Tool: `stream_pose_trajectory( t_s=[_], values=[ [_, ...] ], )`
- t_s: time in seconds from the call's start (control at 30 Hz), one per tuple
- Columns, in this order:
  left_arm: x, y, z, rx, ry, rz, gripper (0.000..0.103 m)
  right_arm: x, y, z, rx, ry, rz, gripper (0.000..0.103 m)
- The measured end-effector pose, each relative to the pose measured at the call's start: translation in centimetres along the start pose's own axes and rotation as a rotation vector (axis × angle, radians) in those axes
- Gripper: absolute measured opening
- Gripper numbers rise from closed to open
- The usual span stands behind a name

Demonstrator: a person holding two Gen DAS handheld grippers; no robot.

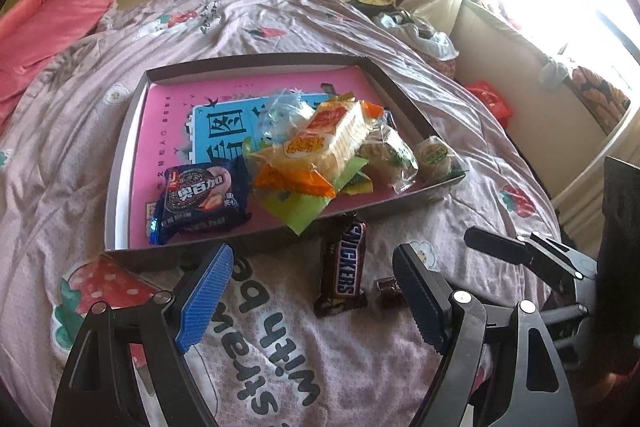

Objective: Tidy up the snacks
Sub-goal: 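Withdraw both open grippers from the tray toward the Snickers bar and chocolate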

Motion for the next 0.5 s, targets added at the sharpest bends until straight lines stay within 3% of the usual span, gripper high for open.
stream_pose_trajectory(
  t_s=[0.5],
  values=[
    [0.0, -1.9, -1.0, 0.062, 0.014, -0.025, 0.083, 2.0, -1.9, -1.7, 0.067, 0.069, 0.012, 0.071]
  ],
)
Point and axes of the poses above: each gripper's, at about its wrist camera, not at the fingertips, and y roughly against the way its jaws point, x to its left, z to its top, the point moved 1 cm from there along -y, roughly the way its jaws point, and after that the axes turned 2 degrees about -y, right-handed, at the moved point
